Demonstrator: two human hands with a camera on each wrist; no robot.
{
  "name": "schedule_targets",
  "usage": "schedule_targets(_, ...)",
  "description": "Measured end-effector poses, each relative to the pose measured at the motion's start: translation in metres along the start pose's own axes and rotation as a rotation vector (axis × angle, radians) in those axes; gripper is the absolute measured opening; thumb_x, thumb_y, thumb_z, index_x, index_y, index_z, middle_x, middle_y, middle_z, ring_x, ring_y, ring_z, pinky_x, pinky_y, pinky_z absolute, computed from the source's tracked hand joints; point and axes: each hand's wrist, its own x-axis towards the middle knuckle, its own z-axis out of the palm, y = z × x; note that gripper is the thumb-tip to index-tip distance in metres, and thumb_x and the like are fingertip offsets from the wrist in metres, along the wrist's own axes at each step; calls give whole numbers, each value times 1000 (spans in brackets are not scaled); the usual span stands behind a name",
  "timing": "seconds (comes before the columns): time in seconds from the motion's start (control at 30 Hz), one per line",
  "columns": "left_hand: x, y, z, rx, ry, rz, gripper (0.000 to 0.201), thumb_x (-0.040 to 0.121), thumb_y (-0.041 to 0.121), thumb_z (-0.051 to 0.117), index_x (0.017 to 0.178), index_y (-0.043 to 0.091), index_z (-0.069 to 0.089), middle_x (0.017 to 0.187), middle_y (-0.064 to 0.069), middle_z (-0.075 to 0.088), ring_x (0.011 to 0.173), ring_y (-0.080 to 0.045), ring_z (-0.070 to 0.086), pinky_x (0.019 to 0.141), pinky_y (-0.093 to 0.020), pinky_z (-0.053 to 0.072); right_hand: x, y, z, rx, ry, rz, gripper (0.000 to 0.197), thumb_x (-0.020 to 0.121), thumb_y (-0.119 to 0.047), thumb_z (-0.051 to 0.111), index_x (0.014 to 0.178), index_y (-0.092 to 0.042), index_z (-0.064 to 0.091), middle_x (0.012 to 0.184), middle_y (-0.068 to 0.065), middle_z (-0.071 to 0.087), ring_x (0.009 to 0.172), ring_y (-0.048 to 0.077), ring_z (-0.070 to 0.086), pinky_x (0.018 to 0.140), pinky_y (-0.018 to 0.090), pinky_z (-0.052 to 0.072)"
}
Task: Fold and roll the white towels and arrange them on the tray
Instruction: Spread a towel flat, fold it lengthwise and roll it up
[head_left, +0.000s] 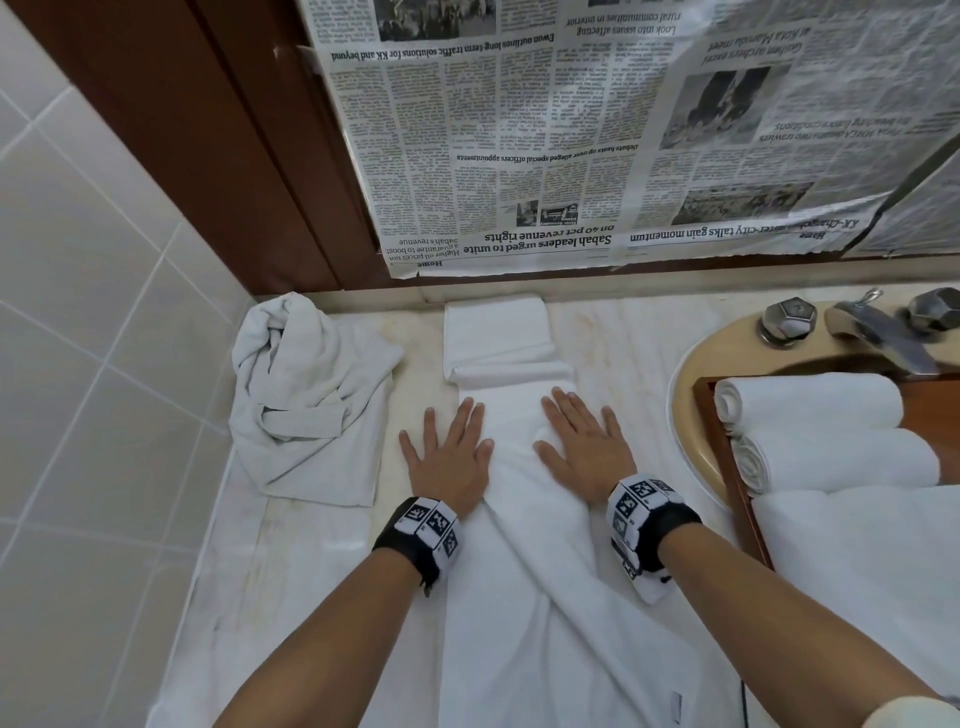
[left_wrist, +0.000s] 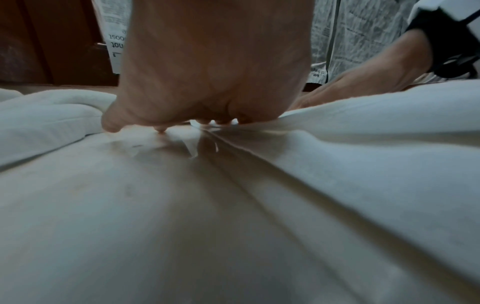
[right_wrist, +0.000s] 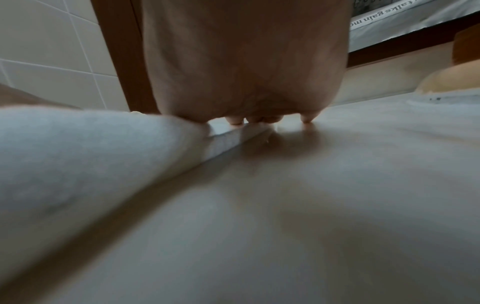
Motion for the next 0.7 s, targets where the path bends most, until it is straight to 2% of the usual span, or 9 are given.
schedule_targets(0.13,9,-1,-8,17,-41,10,56,105,51,12,156,43,-9,161,28,-16,152,-28,-17,117,-63,-9,0,4,-11,-16,-51,22,71,100,-61,18,157,-29,-9,162,-15,-16,150,7,-14,121,48,-9)
schedule_targets(0.23,5,2,-14,-33,-45,39,59,105,47,23,159,34,2,165,21,-8,153,-27,-9,119,-62,-5,-11,2,-13,90,-14,69,69,102,-53,27,158,-23,0,165,-10,-8,151,11,-6,122,45,-6)
schedule_targets(0.3,-6,2,-14,-116,-16,75,58,104,41,35,158,27,18,166,12,7,153,-25,3,120,-59,2,-27,1,-9,235,84,56,66,102,-43,39,157,-17,14,165,-3,8,151,17,10,123,43,7)
schedule_targets(0.37,-24,-1,-10,-200,58,163,49,101,33,44,150,24,41,160,5,31,147,-25,26,119,-52,19,-52,-4,-5,383,177,51,60,99,-35,51,151,-12,33,157,6,31,143,24,33,116,38,28)
schedule_targets(0.43,-45,-4,-5,-261,92,270,43,96,27,46,136,23,59,148,3,50,137,-26,42,112,-46,33,-81,-13,-1,497,232,74,45,95,-33,60,133,-13,52,132,4,53,118,24,54,100,35,44)
schedule_targets(0.47,-56,-5,-1,-254,86,309,44,91,28,44,130,24,64,143,5,55,133,-26,45,109,-45,35,-96,-18,1,531,237,85,36,92,-35,64,122,-15,58,118,-1,56,104,20,59,93,35,48)
schedule_targets(0.53,-73,-6,4,-180,57,347,47,86,33,41,125,28,67,141,12,56,131,-21,43,108,-42,33,-124,-30,6,515,182,67,30,88,-43,67,107,-21,60,103,-10,52,91,11,56,84,33,50)
schedule_targets(0.63,-84,-8,6,-110,39,328,35,92,35,48,121,31,66,142,18,51,132,-17,37,106,-39,31,-151,-45,17,347,30,20,40,87,-55,62,112,-24,55,108,-10,50,99,10,51,82,29,46)
schedule_targets(0.7,-86,-11,7,-118,44,307,25,95,34,55,115,31,69,141,17,52,130,-17,38,103,-37,35,-159,-53,23,284,-3,40,35,91,-50,57,114,-24,54,110,-9,53,101,13,53,77,29,42)
